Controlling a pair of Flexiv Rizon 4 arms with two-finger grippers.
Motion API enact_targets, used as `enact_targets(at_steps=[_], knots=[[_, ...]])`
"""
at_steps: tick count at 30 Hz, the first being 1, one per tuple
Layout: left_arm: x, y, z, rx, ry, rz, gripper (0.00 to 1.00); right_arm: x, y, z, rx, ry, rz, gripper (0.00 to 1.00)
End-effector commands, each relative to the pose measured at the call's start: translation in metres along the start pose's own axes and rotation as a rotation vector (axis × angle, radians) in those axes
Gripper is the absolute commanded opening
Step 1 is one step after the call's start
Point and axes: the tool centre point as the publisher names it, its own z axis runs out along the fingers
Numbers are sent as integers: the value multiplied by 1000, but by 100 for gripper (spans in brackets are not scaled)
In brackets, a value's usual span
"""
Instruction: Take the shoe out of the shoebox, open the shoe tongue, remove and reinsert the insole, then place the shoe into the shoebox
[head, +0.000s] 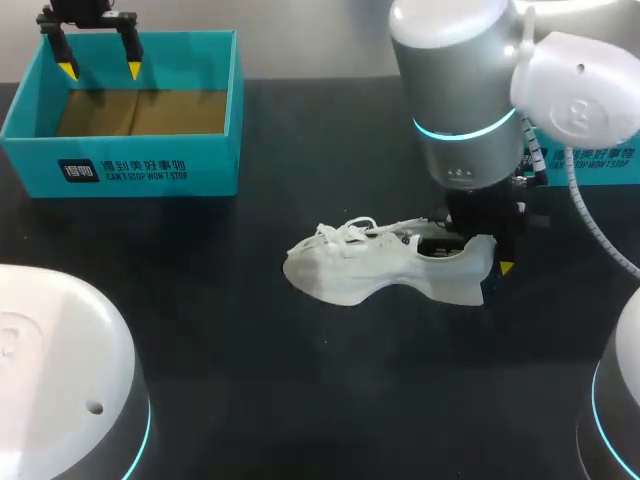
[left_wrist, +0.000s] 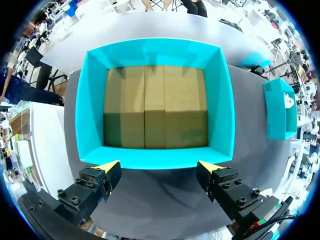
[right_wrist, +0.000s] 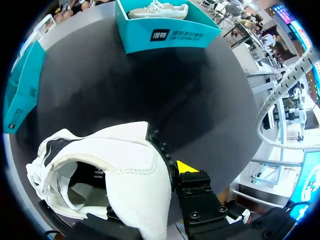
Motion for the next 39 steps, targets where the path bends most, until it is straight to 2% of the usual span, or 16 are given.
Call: enact_targets(at_steps=[1, 3, 7, 15, 22, 27, 39], knots=[[0, 0, 0, 0, 0, 0, 100, 10, -13, -5, -20, -20, 21, 0], [0, 0, 0, 0, 0, 0, 100, 18, -31, -6, -42, -72, 56, 0], [0, 0, 0, 0, 0, 0, 100, 32, -62, -6, -49, -34, 50, 0], [0, 0, 0, 0, 0, 0, 100, 63, -95, 13, -35, -26, 55, 0], [0, 0, 0, 0, 0, 0, 100, 84, -108, 29, -1, 49, 49, 0], [0, 0, 0, 0, 0, 0, 100, 101, -113, 34, 3, 40, 46, 0], [0, 0, 0, 0, 0, 0, 100, 127, -101, 49, -7, -8, 85, 0]])
